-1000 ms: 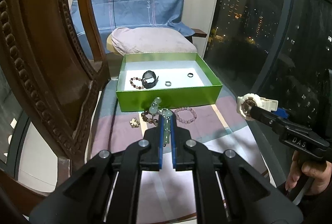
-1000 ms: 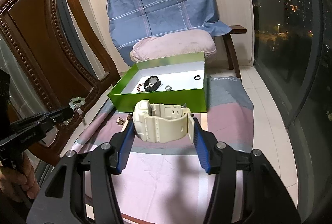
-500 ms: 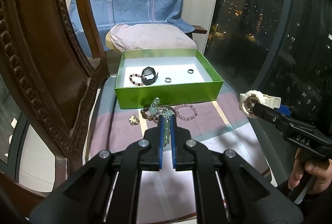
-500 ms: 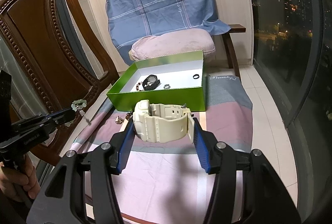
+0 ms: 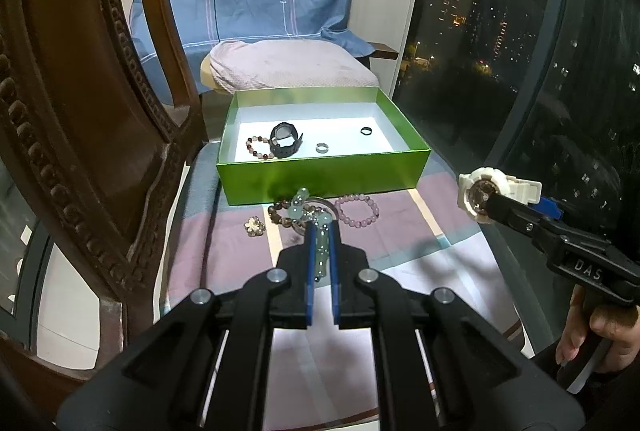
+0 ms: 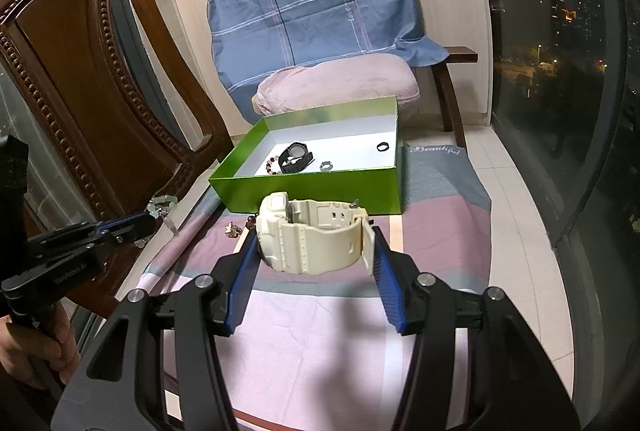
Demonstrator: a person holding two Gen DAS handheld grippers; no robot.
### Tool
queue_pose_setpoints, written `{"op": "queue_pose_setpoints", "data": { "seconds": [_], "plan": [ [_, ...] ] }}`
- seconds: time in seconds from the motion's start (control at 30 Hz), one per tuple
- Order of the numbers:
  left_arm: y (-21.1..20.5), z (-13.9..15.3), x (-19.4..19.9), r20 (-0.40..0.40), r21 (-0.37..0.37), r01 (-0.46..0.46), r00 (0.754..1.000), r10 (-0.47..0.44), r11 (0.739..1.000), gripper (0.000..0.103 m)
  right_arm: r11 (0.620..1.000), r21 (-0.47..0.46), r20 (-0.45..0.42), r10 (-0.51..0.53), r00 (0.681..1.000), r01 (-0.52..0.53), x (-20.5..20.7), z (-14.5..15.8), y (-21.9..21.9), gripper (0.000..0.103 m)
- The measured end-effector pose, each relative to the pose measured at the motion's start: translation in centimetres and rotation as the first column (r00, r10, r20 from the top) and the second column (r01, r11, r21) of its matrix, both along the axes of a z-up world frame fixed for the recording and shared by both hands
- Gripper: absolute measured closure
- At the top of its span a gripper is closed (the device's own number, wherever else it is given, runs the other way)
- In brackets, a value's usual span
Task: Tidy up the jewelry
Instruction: 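Carry the green pendant and white watch in both tools over the green box, then open both tools to drop the pendant and white watch into the box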
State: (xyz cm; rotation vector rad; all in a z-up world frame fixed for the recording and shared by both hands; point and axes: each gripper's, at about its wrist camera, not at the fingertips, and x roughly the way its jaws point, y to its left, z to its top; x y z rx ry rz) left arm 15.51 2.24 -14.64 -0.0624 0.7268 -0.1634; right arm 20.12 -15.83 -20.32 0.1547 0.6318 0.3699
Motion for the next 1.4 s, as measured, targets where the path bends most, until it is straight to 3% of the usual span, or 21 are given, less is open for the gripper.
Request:
{"op": "queue_pose_setpoints", "data": {
  "seconds": [0.37, 0.6, 0.73, 0.87, 1.17, 1.2, 1.27, 1.3, 1.33, 1.4],
  "plan": [
    [1.0, 2.6, 3.5, 0.046, -0.036, -0.04, 0.998, 0.042, 0.999, 0.097, 1.0, -0.011, 0.133, -0.006, 0.991, 0.008, 4.5, 3.0, 0.5, 0.049],
    [1.6, 4.7, 9.9, 0.078, -0.033, -0.072, 0.994, 0.074, 0.997, 0.097, 0.998, 0.041, 0.093, -0.053, 0.994, 0.049, 10.7, 2.5, 0.4, 0.049],
    [2.3, 3.6, 13.7, 0.051, -0.034, -0.093, 0.994, 0.094, 0.995, 0.096, 0.997, 0.037, 0.076, -0.066, 0.995, 0.063, 14.0, 1.6, 0.8, 0.049],
    [3.5, 0.8, 16.8, -0.011, -0.045, -0.128, 0.992, 0.127, 0.991, 0.097, 0.997, 0.011, 0.033, -0.077, 0.997, 0.076, 16.7, -0.1, 1.1, 0.049],
    [4.1, -2.1, 19.1, -0.081, -0.046, -0.15, 0.986, 0.146, 0.988, 0.095, 0.997, -0.026, -0.029, -0.08, 0.996, 0.079, 19.0, -2.4, 1.5, 0.047],
    [4.1, -2.3, 19.2, -0.087, -0.045, -0.152, 0.985, 0.148, 0.987, 0.094, 0.996, -0.04, -0.037, -0.08, 0.996, 0.079, 19.1, -2.6, 1.6, 0.046],
    [4.2, -2.7, 19.2, -0.097, -0.03, -0.169, 0.982, 0.165, 0.985, 0.074, 0.996, -0.05, -0.034, -0.079, 0.996, 0.078, 18.8, -2.7, 1.7, 0.031],
    [4.2, -2.5, 18.8, -0.093, -0.018, -0.183, 0.979, 0.18, 0.983, 0.049, 0.995, -0.057, -0.021, -0.086, 0.996, 0.085, 18.4, -2.5, 1.7, 0.027],
    [4.2, -2.1, 18.4, -0.079, -0.014, -0.19, 0.979, 0.189, 0.982, 0.034, 0.993, -0.063, 0.001, -0.101, 0.995, 0.1, 18.0, -1.9, 1.6, 0.019],
    [4.2, -0.5, 16.8, -0.032, -0.019, -0.189, 0.982, 0.188, 0.982, 0.027, 0.992, -0.035, 0.061, -0.117, 0.991, 0.119, 16.4, 0.1, 0.9, 0.012]
  ]
}}
